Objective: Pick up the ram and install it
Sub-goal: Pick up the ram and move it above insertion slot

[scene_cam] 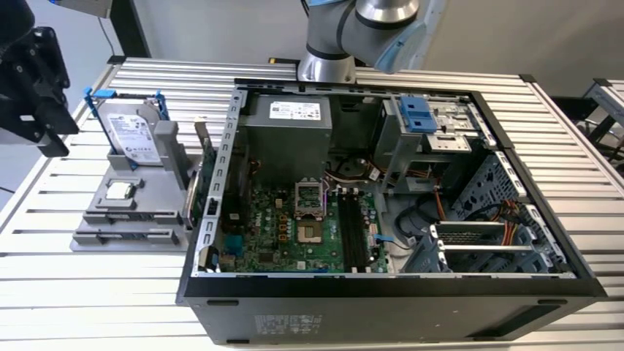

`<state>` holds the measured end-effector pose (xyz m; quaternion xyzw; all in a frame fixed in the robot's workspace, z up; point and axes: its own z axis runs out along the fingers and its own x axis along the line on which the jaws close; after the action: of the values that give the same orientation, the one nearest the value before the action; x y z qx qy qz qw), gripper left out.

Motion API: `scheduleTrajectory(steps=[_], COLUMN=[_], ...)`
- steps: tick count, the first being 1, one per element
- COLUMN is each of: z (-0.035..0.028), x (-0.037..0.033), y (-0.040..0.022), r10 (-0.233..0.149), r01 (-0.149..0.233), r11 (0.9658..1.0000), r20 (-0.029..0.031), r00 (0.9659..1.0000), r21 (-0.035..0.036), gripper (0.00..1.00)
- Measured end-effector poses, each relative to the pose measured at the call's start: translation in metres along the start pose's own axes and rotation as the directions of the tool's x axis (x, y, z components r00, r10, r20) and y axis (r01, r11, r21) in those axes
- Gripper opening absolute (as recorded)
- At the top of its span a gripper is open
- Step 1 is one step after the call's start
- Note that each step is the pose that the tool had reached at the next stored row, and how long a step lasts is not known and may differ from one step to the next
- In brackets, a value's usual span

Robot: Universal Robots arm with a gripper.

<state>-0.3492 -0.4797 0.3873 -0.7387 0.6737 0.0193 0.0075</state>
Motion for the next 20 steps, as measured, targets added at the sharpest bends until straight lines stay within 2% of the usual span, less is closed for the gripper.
scheduleTrajectory(steps=[20], z=[0.0000], x=[0.0000], y=[0.0000], r10=[0.006], r01=[-0.006], r11=[1.0000], r20=[0.0001], r00=[1.0000], r21=[0.0002], gripper=[1.00])
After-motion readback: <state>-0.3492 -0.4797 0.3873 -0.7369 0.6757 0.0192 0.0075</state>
